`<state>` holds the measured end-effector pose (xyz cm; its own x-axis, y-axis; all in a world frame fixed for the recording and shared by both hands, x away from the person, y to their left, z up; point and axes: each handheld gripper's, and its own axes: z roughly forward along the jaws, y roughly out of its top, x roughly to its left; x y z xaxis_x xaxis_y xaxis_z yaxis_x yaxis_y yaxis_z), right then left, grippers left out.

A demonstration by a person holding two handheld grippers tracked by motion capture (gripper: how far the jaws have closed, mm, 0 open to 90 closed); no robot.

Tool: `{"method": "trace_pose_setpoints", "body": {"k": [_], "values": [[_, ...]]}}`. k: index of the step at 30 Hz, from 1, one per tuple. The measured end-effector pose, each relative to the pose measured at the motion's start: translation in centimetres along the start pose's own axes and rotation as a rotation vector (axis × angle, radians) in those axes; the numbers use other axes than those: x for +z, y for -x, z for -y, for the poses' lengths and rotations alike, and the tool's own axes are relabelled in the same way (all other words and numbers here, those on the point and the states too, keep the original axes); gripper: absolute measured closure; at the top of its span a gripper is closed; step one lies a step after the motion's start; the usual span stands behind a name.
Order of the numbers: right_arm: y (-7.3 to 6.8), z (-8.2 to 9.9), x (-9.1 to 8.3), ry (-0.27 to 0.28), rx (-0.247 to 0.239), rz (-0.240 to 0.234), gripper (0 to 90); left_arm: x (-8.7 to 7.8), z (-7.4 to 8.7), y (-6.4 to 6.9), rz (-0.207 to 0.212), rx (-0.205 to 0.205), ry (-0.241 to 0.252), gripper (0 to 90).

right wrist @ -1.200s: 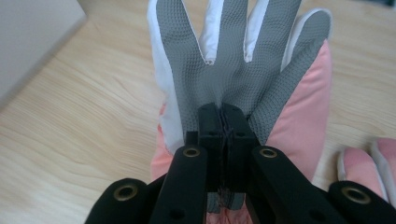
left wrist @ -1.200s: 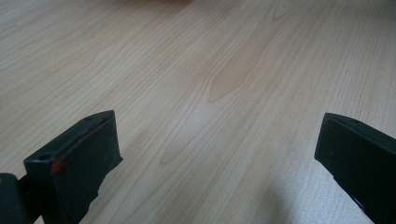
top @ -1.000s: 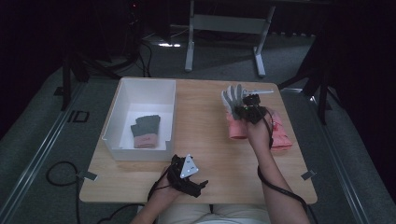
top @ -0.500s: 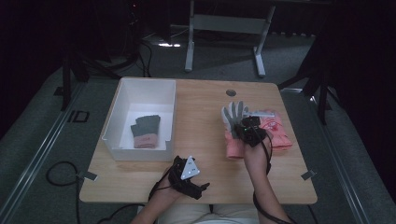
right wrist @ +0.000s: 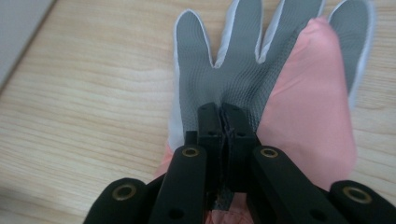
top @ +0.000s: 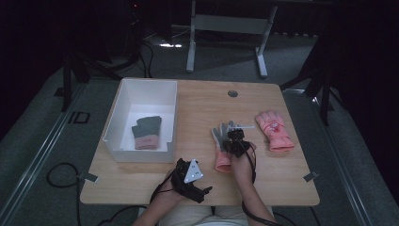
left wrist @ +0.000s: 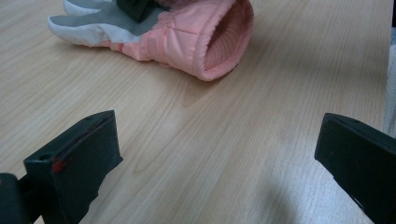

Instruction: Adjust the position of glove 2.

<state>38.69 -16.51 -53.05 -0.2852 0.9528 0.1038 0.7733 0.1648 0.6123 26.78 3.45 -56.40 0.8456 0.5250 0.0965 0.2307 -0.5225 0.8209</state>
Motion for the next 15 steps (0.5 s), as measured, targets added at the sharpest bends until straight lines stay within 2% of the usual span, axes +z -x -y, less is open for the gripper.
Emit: {"method": "trace_pose_setpoints", "body": {"k": [7,10,13,15], "values": [[0.0,0.1,0.2,0.002,-0.021,0.004,85.9,0.0,0.1,-0.1,0.011,-0.007,0.002,0.0],[0.0,-0.1,0.1,-0.002,-0.019,0.0,82.6,0.0,0.2,-0.2,0.011,-0.01,0.002,0.0],[-0.2,-0.5,-0.7,0.02,-0.041,-0.001,78.6,0.1,0.2,-0.2,0.012,-0.007,-0.003,0.0],[-0.2,-1.4,-2.4,0.058,-0.054,-0.045,74.4,0.1,0.3,-0.2,0.015,-0.012,-0.004,0.0]]}}
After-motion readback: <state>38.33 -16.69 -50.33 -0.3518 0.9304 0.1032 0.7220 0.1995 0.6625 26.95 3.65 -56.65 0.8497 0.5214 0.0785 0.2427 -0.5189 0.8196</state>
